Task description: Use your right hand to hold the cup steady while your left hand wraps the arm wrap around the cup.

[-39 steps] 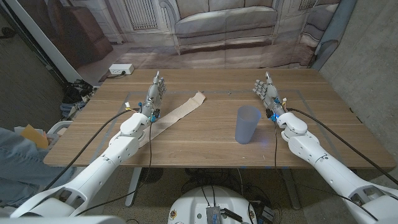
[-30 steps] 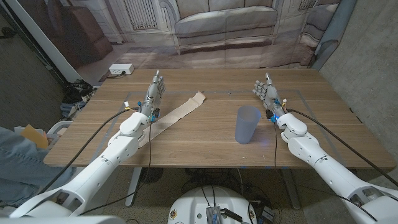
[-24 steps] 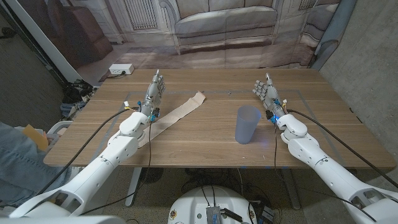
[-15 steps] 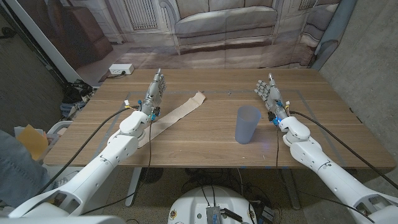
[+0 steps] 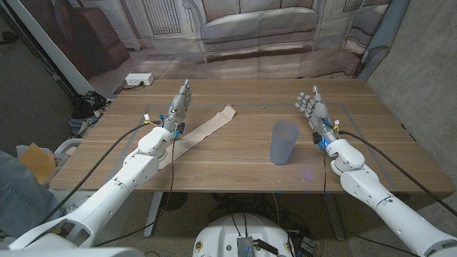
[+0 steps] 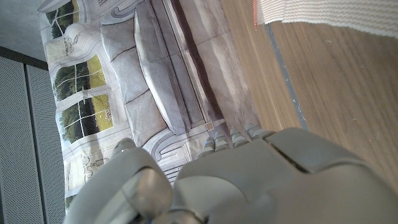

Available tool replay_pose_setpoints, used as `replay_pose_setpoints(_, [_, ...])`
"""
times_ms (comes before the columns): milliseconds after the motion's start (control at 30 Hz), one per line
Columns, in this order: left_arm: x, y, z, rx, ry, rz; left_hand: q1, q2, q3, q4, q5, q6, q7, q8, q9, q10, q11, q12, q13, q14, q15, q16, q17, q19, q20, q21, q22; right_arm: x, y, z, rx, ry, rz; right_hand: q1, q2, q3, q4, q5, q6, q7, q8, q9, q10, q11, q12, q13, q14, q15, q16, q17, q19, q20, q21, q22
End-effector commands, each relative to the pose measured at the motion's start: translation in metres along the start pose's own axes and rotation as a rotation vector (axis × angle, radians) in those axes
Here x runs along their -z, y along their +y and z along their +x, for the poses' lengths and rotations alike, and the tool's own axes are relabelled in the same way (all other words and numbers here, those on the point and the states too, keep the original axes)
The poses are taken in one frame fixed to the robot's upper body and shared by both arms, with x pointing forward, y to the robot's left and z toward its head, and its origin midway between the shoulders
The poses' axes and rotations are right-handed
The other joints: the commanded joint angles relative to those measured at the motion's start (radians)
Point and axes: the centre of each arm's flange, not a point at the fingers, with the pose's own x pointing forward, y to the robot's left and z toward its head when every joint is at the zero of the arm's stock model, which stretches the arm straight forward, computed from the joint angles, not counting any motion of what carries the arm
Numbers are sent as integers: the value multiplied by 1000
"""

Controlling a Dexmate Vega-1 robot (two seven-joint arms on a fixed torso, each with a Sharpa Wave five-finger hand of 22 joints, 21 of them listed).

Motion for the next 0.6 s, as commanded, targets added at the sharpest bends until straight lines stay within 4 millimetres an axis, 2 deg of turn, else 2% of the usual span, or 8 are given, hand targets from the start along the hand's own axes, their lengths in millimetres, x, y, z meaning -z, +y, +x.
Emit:
replay_pose_setpoints(33, [-5, -1, 9, 53, 45, 13, 16, 2, 1, -4, -3, 11, -3, 10, 2, 9, 0, 6, 3, 9, 1, 1, 2, -91, -20, 7, 1, -9, 9, -18, -16, 28, 30, 12, 2, 2, -4, 4, 14, -1, 4, 3, 7, 0, 3, 2, 8, 5, 4, 3, 11, -13, -6, 2])
replay_pose_setpoints(267, [-12, -6, 7, 54, 86, 24, 22, 3, 2, -7, -4, 15, -6, 9, 2, 12, -1, 5, 3, 13, 1, 0, 2, -89, -15, 7, 2, -6, 18, -21, -8, 55, 84, 14, 2, 2, -6, 4, 17, -1, 4, 3, 11, 1, 3, 3, 12, 3, 4, 3, 14, -13, -9, 3])
replay_pose_setpoints(400, [-16, -8, 3, 49, 85, 38, 25, 4, 2, -9, -4, 17, -7, 8, 2, 14, -1, 5, 3, 14, 1, -1, 2, -91, -13, 6, 2, -10, 26, -22, -33, 31, 56, 16, 2, 1, -7, 4, 18, -4, 4, 3, 15, -1, 4, 3, 13, 3, 4, 3, 15, -13, -11, 3])
replay_pose_setpoints(600, [-14, -7, -9, 20, 56, 20, 30, 6, 3, -11, -6, 20, -6, 8, 2, 17, -2, 3, 3, 16, 0, -2, 2, -93, -9, 4, 2, -7, 23, -35, -43, -20, 0, 19, 2, 2, -10, 4, 20, -6, 3, 4, 16, -3, 3, 3, 14, 2, 3, 3, 17, -13, -13, 3])
